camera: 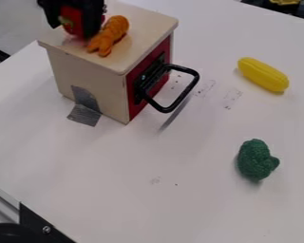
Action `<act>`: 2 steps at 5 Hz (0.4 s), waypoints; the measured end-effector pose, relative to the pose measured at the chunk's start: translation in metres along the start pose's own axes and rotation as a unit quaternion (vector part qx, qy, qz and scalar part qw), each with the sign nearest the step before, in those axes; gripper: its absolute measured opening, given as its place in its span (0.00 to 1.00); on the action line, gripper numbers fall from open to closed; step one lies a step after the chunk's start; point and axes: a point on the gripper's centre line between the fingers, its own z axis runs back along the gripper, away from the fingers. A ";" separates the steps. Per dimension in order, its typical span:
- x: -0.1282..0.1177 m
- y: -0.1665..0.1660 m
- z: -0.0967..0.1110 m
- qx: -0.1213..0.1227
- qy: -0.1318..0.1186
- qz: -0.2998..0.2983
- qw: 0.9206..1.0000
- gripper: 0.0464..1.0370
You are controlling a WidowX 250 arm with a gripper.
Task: Put the red bell pepper on the top of the drawer
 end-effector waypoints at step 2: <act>-0.003 0.011 0.044 -0.006 -0.035 0.014 0.999 0.96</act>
